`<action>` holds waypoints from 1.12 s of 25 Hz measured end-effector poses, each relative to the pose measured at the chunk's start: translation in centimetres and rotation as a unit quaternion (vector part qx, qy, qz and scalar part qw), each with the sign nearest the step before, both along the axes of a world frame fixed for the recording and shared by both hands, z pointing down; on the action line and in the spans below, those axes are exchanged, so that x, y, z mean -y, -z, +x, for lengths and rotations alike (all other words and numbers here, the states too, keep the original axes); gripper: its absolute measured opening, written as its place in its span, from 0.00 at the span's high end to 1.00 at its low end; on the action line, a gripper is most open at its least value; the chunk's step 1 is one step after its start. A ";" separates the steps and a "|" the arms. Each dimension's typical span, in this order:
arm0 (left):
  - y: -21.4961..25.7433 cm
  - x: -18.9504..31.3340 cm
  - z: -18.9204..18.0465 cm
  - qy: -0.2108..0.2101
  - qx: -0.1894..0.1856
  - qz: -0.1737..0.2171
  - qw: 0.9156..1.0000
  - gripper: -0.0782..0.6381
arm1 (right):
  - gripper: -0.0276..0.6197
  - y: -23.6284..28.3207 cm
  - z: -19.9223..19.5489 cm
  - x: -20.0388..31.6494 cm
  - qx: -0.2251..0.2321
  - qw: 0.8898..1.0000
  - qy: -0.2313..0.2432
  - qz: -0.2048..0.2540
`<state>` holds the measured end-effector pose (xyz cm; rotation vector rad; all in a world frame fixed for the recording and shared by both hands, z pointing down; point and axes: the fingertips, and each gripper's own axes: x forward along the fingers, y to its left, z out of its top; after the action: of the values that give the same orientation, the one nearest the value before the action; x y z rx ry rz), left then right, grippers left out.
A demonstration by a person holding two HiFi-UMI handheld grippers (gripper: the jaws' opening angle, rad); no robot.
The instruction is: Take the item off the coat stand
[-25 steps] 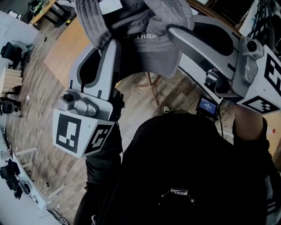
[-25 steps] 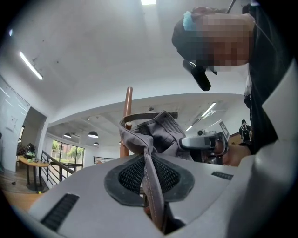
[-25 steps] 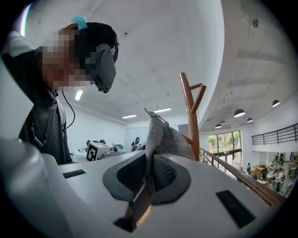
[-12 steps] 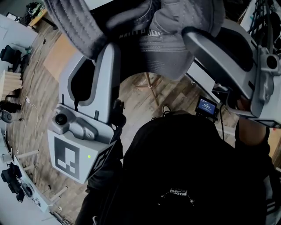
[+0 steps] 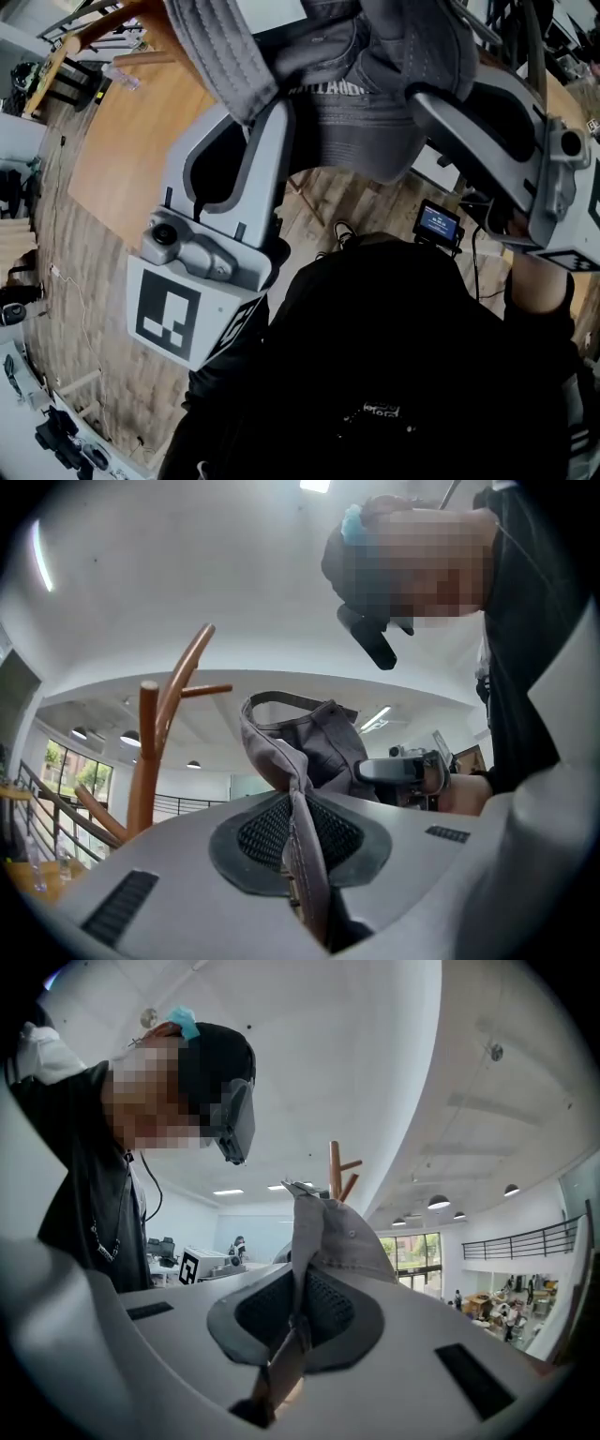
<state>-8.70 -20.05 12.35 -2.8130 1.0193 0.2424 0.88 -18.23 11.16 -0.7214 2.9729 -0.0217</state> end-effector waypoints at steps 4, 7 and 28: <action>-3.9 1.9 3.7 -0.031 0.014 -0.048 0.998 0.84 | 0.91 -1.9 1.6 0.4 -0.016 0.999 -0.031 -0.009; -7.1 3.2 5.2 -0.042 0.025 -0.086 0.995 0.84 | 0.91 -5.6 3.0 1.0 -0.044 0.996 -0.068 -0.021; -15.5 6.5 9.9 -0.064 0.071 -0.151 0.984 0.84 | 0.91 -15.4 6.0 3.3 -0.109 0.982 -0.131 -0.077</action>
<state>1.19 -26.50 27.87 -3.1152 0.9123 -0.1097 6.85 -21.56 26.53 -1.2038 3.0749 -0.1685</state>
